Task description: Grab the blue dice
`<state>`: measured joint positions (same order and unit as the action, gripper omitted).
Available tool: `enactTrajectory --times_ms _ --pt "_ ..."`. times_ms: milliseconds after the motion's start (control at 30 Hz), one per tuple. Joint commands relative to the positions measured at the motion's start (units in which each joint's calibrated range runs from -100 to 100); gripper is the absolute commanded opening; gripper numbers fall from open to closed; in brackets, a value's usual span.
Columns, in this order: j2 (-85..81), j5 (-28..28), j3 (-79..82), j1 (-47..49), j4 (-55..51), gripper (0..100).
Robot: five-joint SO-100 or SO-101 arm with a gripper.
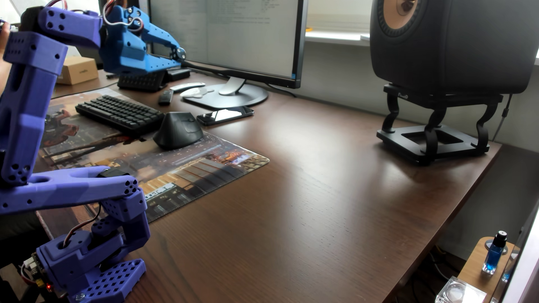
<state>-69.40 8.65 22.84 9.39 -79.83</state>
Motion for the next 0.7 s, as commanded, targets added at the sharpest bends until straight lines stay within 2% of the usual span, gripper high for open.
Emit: enactTrajectory --times_ms 0,267,667 --pt "-10.09 -1.03 10.26 1.17 0.61 2" --pt "-22.9 -0.66 25.72 -0.38 2.07 2" --pt "-23.65 0.07 50.22 -7.34 18.23 2"
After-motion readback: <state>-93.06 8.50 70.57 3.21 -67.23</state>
